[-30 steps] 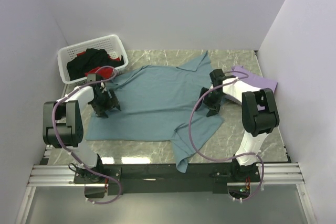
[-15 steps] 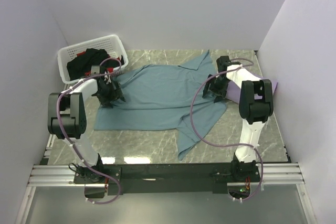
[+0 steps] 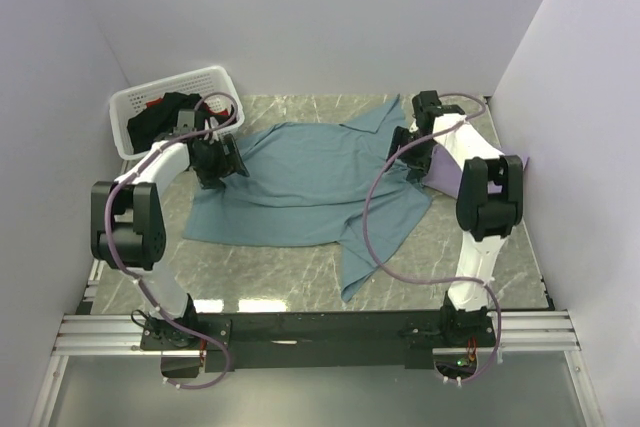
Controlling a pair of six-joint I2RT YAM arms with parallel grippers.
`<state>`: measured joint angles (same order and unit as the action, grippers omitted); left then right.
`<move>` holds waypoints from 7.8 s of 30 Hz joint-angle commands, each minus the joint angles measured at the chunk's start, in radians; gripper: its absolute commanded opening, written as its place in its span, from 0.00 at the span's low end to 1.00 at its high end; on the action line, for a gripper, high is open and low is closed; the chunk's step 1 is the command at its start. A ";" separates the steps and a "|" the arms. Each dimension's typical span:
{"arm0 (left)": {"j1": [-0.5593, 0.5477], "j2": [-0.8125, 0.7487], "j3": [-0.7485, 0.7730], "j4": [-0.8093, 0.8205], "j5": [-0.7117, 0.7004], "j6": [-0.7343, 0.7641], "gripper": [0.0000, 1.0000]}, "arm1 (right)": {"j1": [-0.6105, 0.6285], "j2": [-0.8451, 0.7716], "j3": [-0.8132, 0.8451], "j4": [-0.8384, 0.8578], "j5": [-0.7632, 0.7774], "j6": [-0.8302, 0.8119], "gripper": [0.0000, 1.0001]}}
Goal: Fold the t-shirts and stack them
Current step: Flatten the tshirt out
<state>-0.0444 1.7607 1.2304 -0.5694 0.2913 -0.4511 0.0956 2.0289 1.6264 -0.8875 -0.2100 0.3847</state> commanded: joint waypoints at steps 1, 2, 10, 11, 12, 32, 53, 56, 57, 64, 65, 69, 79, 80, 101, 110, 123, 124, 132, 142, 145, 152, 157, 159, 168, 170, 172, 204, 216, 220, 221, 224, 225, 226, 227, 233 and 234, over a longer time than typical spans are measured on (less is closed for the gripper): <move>0.000 -0.090 0.064 -0.038 -0.021 -0.006 0.82 | 0.061 -0.172 -0.038 -0.019 0.001 -0.003 0.72; 0.001 -0.107 0.058 -0.049 -0.033 -0.005 0.82 | 0.093 -0.199 -0.106 -0.011 0.006 0.003 0.71; 0.096 -0.279 -0.150 -0.066 -0.090 -0.008 0.81 | 0.337 -0.435 -0.460 0.105 0.034 0.146 0.69; 0.109 -0.305 -0.164 -0.069 -0.089 -0.003 0.81 | 0.357 -0.449 -0.520 0.116 0.040 0.164 0.67; 0.132 -0.317 -0.180 -0.075 -0.093 0.006 0.80 | 0.392 -0.463 -0.551 0.136 0.044 0.195 0.67; 0.356 -0.468 -0.368 -0.047 0.011 -0.047 0.77 | 0.515 -0.504 -0.743 0.173 0.107 0.253 0.45; 0.385 -0.500 -0.378 -0.050 0.028 -0.050 0.77 | 0.595 -0.464 -0.632 0.056 0.112 0.229 0.04; 0.385 -0.512 -0.394 -0.044 0.034 -0.063 0.78 | 0.595 -0.486 -0.654 0.047 0.165 0.247 0.15; 0.385 -0.521 -0.397 -0.041 0.035 -0.066 0.78 | 0.595 -0.498 -0.669 0.051 0.173 0.252 0.17; 0.385 -0.529 -0.420 -0.034 0.037 -0.074 0.78 | 0.595 -0.523 -0.726 0.073 0.228 0.281 0.33; 0.387 -0.527 -0.417 -0.035 0.037 -0.072 0.78 | 0.595 -0.513 -0.732 0.084 0.227 0.280 0.33; 0.385 -0.527 -0.408 -0.044 0.028 -0.072 0.78 | 0.595 -0.493 -0.754 0.099 0.228 0.275 0.37; 0.387 -0.530 -0.402 -0.049 0.017 -0.081 0.78 | 0.595 -0.472 -0.780 0.153 0.190 0.253 0.36; 0.387 -0.530 -0.405 -0.049 0.016 -0.081 0.78 | 0.595 -0.478 -0.778 0.150 0.190 0.247 0.33; 0.385 -0.564 -0.418 -0.078 -0.009 -0.090 0.78 | 0.696 -0.322 -0.301 -0.027 -0.153 0.043 0.00; 0.387 -0.564 -0.414 -0.092 0.011 -0.080 0.78 | 0.862 -0.108 -0.096 -0.044 -0.143 0.052 0.27; 0.385 -0.567 -0.457 -0.058 0.040 -0.092 0.80 | 0.892 -0.427 -0.494 0.116 -0.088 0.160 0.63; 0.387 -0.566 -0.454 -0.058 0.042 -0.092 0.80 | 0.906 -0.429 -0.510 0.125 -0.086 0.163 0.61; 0.387 -0.575 -0.460 -0.056 0.037 -0.095 0.80 | 1.007 -0.352 -0.513 0.141 -0.015 0.226 0.55; 0.385 -0.569 -0.460 -0.050 0.040 -0.095 0.80 | 1.055 -0.308 -0.539 0.133 0.040 0.289 0.48; 0.385 -0.564 -0.460 -0.049 0.045 -0.093 0.80 | 1.063 -0.306 -0.551 0.140 0.075 0.310 0.45; 0.385 -0.557 -0.460 -0.047 0.046 -0.092 0.80 | 1.101 -0.289 -0.580 0.157 0.132 0.350 0.44; 0.385 -0.560 -0.460 -0.049 0.046 -0.092 0.80 | 1.104 -0.300 -0.619 0.191 0.146 0.378 0.44; 0.387 -0.561 -0.460 -0.049 0.046 -0.092 0.79 | 1.115 -0.291 -0.616 0.185 0.167 0.382 0.46; 0.385 -0.563 -0.457 -0.053 0.040 -0.093 0.79 | 1.121 -0.236 -0.651 0.185 0.208 0.427 0.40; 0.387 -0.566 -0.457 -0.053 0.034 -0.095 0.79 | 1.119 -0.231 -0.662 0.179 0.208 0.436 0.30; 0.387 -0.566 -0.462 -0.055 0.019 -0.103 0.79 | 1.118 -0.231 -0.668 0.167 0.208 0.437 0.16; 0.270 -0.564 -0.563 -0.011 -0.445 -0.382 0.56 | 0.641 -0.711 -0.836 -0.007 0.262 0.272 0.00; 0.267 -0.566 -0.654 0.009 -0.451 -0.460 0.48 | 0.576 -0.727 -0.836 -0.001 0.256 0.194 0.00; 0.267 -0.557 -0.663 0.019 -0.471 -0.462 0.48 | 0.570 -0.723 -0.832 -0.002 0.258 0.177 0.00; 0.268 -0.555 -0.664 0.022 -0.474 -0.459 0.47 | 0.569 -0.722 -0.832 -0.001 0.258 0.172 0.00; 0.267 -0.544 -0.669 0.032 -0.477 -0.452 0.43 | 0.566 -0.717 -0.830 -0.001 0.255 0.168 0.00; 0.267 -0.540 -0.672 0.039 -0.475 -0.449 0.40 | 0.567 -0.719 -0.830 -0.002 0.253 0.166 0.00; 0.267 -0.540 -0.675 0.043 -0.472 -0.448 0.38 | 0.566 -0.719 -0.830 -0.002 0.254 0.166 0.00; 0.267 -0.538 -0.677 0.046 -0.469 -0.446 0.34 | 0.566 -0.717 -0.830 -0.002 0.253 0.167 0.00; 0.267 -0.535 -0.701 0.106 -0.417 -0.414 0.07 | 0.563 -0.725 -0.827 -0.005 0.254 0.174 0.00; 0.267 -0.535 -0.707 0.117 -0.382 -0.406 0.02 | 0.563 -0.725 -0.824 -0.017 0.251 0.174 0.00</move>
<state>0.2256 1.2156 0.5549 -0.5030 -0.1463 -0.8860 0.6674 1.3312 0.7887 -0.8925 0.0368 0.5632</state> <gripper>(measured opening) 0.066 0.017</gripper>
